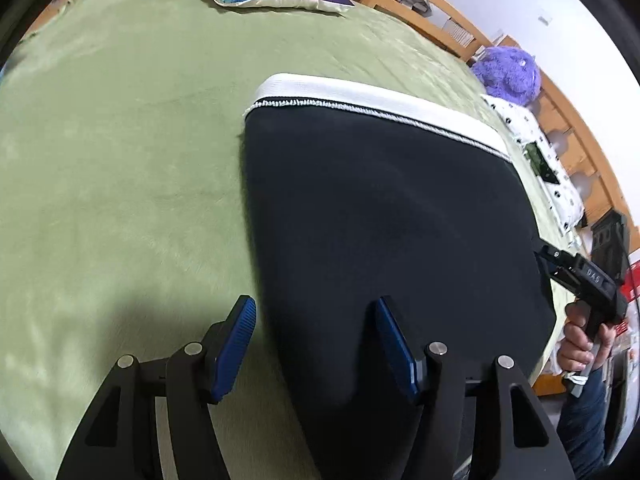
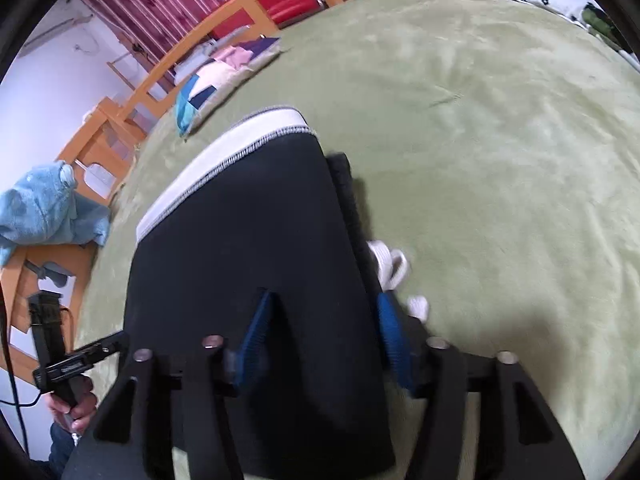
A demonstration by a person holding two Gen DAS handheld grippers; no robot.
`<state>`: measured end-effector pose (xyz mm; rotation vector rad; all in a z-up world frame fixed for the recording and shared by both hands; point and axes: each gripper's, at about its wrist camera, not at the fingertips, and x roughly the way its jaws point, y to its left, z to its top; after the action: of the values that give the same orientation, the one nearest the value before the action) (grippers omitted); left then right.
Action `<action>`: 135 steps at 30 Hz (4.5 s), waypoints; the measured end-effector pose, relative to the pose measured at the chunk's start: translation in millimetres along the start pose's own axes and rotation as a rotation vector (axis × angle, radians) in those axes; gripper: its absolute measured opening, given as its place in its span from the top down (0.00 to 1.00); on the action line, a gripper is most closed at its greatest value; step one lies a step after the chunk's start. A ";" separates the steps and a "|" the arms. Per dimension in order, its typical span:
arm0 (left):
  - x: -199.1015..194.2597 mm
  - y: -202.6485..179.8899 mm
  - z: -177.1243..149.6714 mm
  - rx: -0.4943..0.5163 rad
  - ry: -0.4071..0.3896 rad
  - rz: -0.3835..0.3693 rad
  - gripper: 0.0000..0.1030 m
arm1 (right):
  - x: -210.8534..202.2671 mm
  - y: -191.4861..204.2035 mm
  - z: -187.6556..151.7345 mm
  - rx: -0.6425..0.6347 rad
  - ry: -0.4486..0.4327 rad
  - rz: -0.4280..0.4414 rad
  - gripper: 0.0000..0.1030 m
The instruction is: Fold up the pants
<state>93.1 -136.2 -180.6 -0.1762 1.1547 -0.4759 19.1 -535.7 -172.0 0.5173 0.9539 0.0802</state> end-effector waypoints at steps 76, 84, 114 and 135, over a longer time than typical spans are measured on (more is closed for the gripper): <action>-107.4 89.8 -47.8 0.107 -0.041 0.234 0.46 | 35.9 191.8 -93.3 -0.281 0.012 -0.168 0.62; -127.2 94.1 15.0 0.078 -0.161 0.174 0.46 | 5.1 204.8 -40.2 -0.298 -0.132 -0.122 0.62; -107.9 103.3 -73.8 0.010 -0.034 0.212 0.34 | 37.5 169.9 -112.6 -0.198 0.066 -0.137 0.56; -249.7 -33.6 -55.2 0.103 -0.321 0.287 0.22 | -154.6 275.2 -98.4 -0.268 -0.224 -0.290 0.37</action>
<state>-45.6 -48.1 18.2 0.0043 0.8216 -0.2405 -106.1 -301.2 24.6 0.1335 0.7746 -0.1088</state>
